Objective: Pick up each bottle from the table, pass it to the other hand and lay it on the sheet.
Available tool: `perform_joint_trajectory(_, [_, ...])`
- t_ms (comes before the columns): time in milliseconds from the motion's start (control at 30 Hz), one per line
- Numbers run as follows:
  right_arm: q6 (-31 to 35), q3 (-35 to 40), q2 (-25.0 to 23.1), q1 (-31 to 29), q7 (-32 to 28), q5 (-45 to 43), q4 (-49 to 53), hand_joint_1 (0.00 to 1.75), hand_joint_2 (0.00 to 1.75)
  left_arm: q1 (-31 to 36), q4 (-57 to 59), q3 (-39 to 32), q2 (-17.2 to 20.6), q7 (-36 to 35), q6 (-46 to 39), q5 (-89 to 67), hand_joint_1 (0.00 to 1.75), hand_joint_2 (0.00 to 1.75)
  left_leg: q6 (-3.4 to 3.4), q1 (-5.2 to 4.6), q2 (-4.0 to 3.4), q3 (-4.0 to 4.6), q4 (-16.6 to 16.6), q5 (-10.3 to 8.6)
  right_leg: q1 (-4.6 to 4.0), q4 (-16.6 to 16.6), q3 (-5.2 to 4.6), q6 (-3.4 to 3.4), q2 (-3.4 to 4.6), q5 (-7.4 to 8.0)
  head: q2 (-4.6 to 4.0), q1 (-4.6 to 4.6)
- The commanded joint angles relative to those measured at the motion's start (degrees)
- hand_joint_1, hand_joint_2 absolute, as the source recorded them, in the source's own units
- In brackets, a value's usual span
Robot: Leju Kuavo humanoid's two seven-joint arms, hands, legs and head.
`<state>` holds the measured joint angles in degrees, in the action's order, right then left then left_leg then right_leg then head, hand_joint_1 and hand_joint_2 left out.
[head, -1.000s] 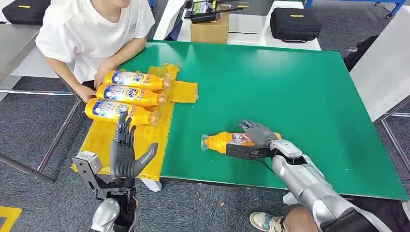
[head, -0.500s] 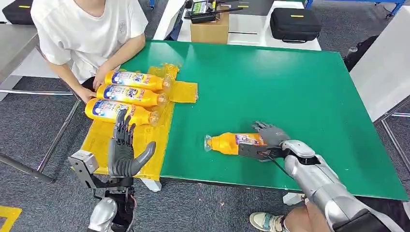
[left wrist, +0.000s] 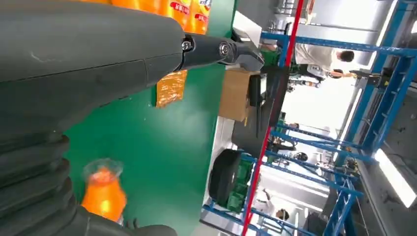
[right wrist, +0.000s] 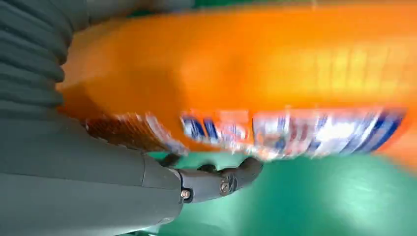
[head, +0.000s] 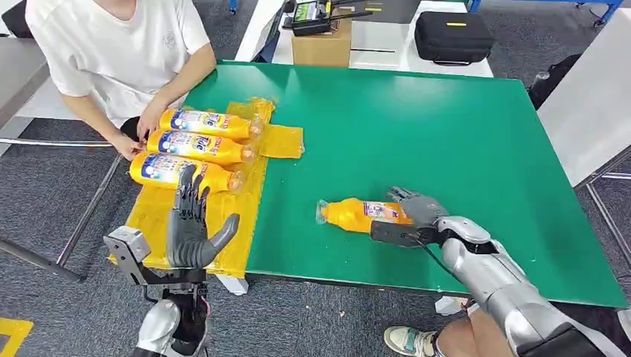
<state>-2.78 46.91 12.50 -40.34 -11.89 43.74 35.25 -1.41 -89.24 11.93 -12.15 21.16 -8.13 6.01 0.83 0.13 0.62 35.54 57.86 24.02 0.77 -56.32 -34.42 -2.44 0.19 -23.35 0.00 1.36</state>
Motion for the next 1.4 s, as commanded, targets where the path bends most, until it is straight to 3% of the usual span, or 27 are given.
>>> perform_joint_trajectory(33, [-0.8, 1.7, -2.4, -1.8, -1.3, -1.4, -5.2, 1.64, 1.75, 2.2, 4.5, -0.1, 1.0, 0.2, -0.2, 0.5, 0.00, 1.75, -0.03, 0.00, -0.02, -0.17, 0.0, 0.03, -0.01, 0.0, 0.16, 0.06, -0.02, -0.04, -0.02, 0.00])
perform_joint_trajectory(133, [-0.1, 1.4, -3.1, -1.7, -2.4, -2.4, -6.3, 1.75, 1.75, 2.8, 5.9, -0.5, 1.0, 0.4, -0.8, 0.9, 0.00, 1.75, -0.03, -0.02, -0.05, -0.19, -0.1, 0.03, 0.01, 0.0, 0.18, 0.06, 0.02, -0.03, 0.00, 0.02])
perform_joint_trajectory(500, [0.2, -0.7, -2.9, 1.0, -5.9, -7.4, -6.9, 1.75, 1.75, 1.8, 5.9, -0.1, 1.8, 0.7, -0.8, 1.4, 0.00, 1.75, -0.06, 0.01, -0.05, -0.33, -0.1, 0.04, -0.02, 0.1, 0.31, 0.10, -0.03, -0.05, 0.00, 0.00])
perform_joint_trajectory(633, [7.6, -8.6, -5.4, 9.2, -13.4, -13.6, 3.3, 1.75, 1.75, 0.8, 4.1, 0.3, 1.8, 2.0, -1.3, 1.8, 0.00, 1.75, -0.04, 0.07, 0.00, -0.32, -0.1, 0.04, -0.08, 0.2, 0.33, 0.07, -0.05, -0.03, 0.00, 0.00])
perform_joint_trajectory(667, [7.9, -8.6, -5.8, 10.1, -11.9, -13.0, 5.2, 1.75, 1.75, 0.5, 3.7, 0.5, 1.8, 1.9, -1.3, 1.8, 0.00, 1.75, -0.04, 0.05, -0.03, -0.27, -0.1, 0.03, -0.06, 0.1, 0.28, 0.06, -0.03, -0.02, 0.00, -0.02])
perform_joint_trajectory(767, [9.6, -16.5, -9.4, 15.7, -16.8, -18.2, 15.6, 1.75, 1.75, -1.0, 3.3, 2.5, 2.9, 0.1, 3.7, 4.2, 0.00, 1.75, -0.10, 0.09, -0.22, -0.50, -0.2, 0.14, -0.11, 0.2, 0.47, 0.15, 0.12, -0.08, 0.00, -0.02])
perform_joint_trajectory(900, [9.3, -16.9, -9.7, 16.6, -15.8, -17.7, 18.2, 1.75, 1.75, -1.7, 3.6, 2.9, 2.9, 0.3, 3.8, 4.2, 0.00, 1.75, -0.10, 0.06, -0.11, -0.40, -0.1, 0.15, -0.09, 0.1, 0.37, 0.14, 0.02, -0.13, -0.02, 0.00])
perform_joint_trajectory(1033, [12.8, -23.6, -15.2, 22.4, -23.3, -21.7, 27.4, 1.75, 1.75, -2.5, 4.8, 5.6, 3.8, 0.4, 5.3, 4.8, 0.00, 1.75, -0.07, 0.08, -0.05, -0.15, -0.1, 0.11, -0.10, 0.0, 0.12, 0.11, 0.00, -0.12, 0.00, 0.02])
perform_joint_trajectory(1300, [15.1, -22.4, -17.5, 22.8, -27.5, -22.7, 29.8, 1.75, 1.75, -3.2, 2.9, 10.3, 4.8, 6.4, 7.3, -2.2, 0.00, 1.75, -0.10, 0.07, -0.06, -0.17, -0.1, 0.15, -0.07, 0.0, 0.13, 0.16, -0.02, -0.18, 0.00, 0.00])
perform_joint_trajectory(1400, [12.0, -20.6, -18.3, 20.6, -27.1, -23.1, 26.2, 1.75, 1.75, -3.2, 2.1, 13.4, 5.5, 8.4, 8.3, -6.5, 0.00, 1.75, -0.09, 0.04, -0.03, -0.08, 0.0, 0.18, -0.05, -0.1, 0.05, 0.14, 0.03, -0.18, 0.00, 0.00])
